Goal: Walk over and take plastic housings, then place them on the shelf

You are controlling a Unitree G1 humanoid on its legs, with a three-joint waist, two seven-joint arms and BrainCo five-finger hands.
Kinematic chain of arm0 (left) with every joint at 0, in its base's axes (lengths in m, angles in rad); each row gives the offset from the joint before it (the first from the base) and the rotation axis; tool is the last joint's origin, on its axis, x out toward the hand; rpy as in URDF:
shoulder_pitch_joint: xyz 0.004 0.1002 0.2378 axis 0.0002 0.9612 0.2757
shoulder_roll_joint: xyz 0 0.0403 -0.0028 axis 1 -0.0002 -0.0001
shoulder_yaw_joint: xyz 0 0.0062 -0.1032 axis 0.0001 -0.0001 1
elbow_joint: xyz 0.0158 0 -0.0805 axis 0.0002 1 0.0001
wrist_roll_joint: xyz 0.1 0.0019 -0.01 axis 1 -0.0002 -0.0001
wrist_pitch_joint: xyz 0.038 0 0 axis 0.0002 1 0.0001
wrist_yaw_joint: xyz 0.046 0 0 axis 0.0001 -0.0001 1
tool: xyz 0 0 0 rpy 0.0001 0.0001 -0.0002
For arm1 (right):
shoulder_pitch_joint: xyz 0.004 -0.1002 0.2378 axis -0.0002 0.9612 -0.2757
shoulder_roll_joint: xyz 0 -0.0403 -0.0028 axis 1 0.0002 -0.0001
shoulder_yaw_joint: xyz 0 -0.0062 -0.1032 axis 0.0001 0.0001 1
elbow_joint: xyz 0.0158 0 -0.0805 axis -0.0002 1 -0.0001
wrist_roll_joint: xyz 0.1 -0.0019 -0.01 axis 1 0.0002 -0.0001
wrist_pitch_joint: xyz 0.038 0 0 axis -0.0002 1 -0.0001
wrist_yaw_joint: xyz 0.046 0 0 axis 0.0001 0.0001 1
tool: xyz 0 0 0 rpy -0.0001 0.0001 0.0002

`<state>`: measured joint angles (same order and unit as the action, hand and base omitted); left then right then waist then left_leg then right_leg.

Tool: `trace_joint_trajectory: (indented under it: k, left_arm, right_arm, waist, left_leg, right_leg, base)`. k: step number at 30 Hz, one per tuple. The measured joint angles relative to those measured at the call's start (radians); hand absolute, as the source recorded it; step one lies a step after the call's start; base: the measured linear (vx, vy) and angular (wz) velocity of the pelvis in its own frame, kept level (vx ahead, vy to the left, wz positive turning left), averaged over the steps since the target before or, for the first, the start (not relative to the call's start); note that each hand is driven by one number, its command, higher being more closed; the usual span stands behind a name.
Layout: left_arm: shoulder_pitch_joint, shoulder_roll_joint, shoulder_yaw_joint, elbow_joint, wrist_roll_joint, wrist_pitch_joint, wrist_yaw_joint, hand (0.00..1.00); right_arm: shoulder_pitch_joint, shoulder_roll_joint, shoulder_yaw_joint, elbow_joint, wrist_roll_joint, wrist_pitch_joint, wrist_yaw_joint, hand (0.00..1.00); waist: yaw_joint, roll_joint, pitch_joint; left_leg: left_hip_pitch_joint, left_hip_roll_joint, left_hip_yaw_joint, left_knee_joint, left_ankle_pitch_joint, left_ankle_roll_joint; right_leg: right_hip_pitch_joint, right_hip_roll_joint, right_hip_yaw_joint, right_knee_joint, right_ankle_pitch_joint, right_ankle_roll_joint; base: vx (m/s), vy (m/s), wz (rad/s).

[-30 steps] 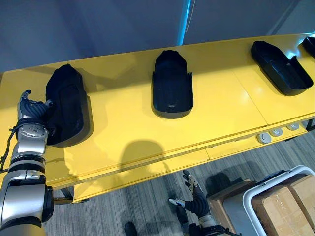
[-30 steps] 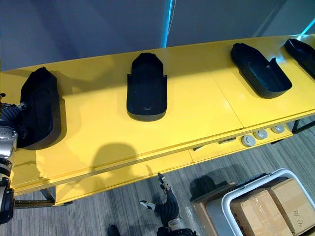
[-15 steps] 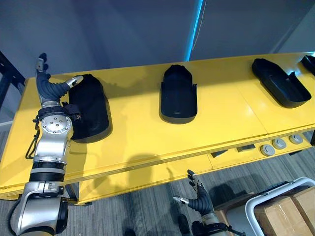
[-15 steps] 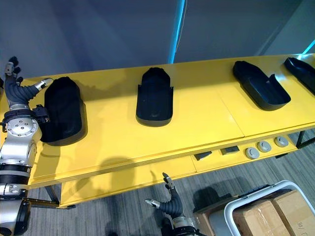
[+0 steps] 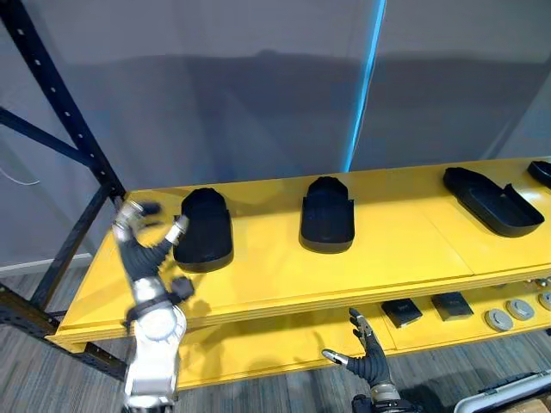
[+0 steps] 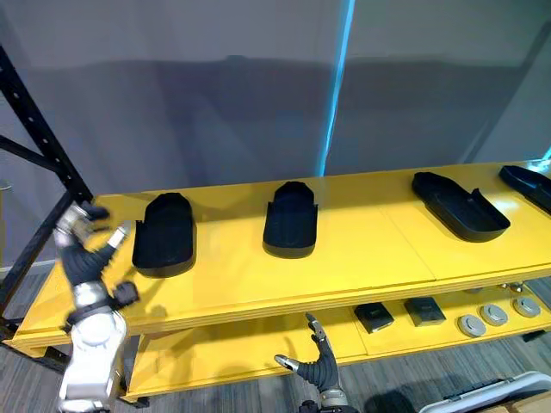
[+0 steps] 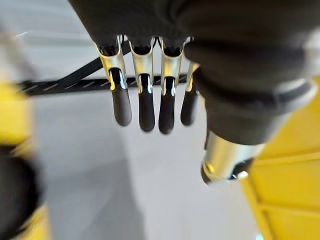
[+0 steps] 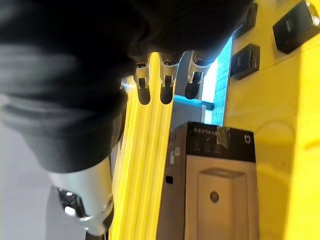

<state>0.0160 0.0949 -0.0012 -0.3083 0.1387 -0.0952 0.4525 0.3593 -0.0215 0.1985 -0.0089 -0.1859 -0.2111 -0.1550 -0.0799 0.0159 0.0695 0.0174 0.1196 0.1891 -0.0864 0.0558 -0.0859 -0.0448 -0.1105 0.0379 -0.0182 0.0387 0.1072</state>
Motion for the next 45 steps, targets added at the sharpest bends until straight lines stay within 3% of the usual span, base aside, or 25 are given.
trace_joint_trajectory:
  k: [5, 13, 21, 45]
  left_arm:
    - [0.112, -0.056, -0.103, -0.008, -0.066, -0.021, -0.067, 1.00]
    - [0.081, -0.051, -0.081, 0.076, -0.098, -0.022, -0.096, 1.00]
    - [-0.095, -0.029, 0.035, 0.183, -0.106, -0.021, -0.038, 1.00]
    - [-0.242, 0.033, 0.083, 0.337, -0.119, -0.038, 0.066, 1.00]
  right_arm:
    - [0.003, 0.006, -0.001, 0.000, -0.025, 0.000, -0.001, 0.00]
    - [-0.022, -0.018, 0.001, 0.000, -0.043, 0.000, -0.008, 0.00]
    - [-0.088, -0.021, 0.002, 0.029, -0.056, 0.001, -0.034, 0.00]
    - [-0.092, -0.042, 0.019, 0.071, -0.055, 0.001, -0.043, 0.00]
  waist:
    - [-0.003, 0.007, -0.005]
    - [-0.005, 0.014, 0.041]
    - [-0.015, 0.022, 0.107]
    - [-0.016, 0.020, 0.126]
  left_leg:
    - [-0.044, -0.003, -0.001, 0.001, 0.012, -0.006]
    - [-0.115, -0.004, 0.001, 0.007, 0.017, -0.005]
    - [-0.166, -0.004, 0.010, 0.011, 0.017, -0.004]
    - [-0.188, 0.003, 0.042, 0.026, 0.012, -0.010]
  right_leg:
    - [-0.043, -0.003, 0.001, 0.008, 0.008, 0.001]
    - [-0.114, -0.003, 0.004, 0.007, 0.020, 0.002]
    - [-0.169, -0.003, 0.013, 0.006, 0.026, 0.002]
    - [-0.205, 0.006, 0.062, -0.002, 0.041, 0.001]
  base:
    - [0.00, 0.000, 0.00]
    - [0.02, 0.004, 0.00]
    - [0.04, 0.013, -0.04]
    - [0.01, 0.005, -0.04]
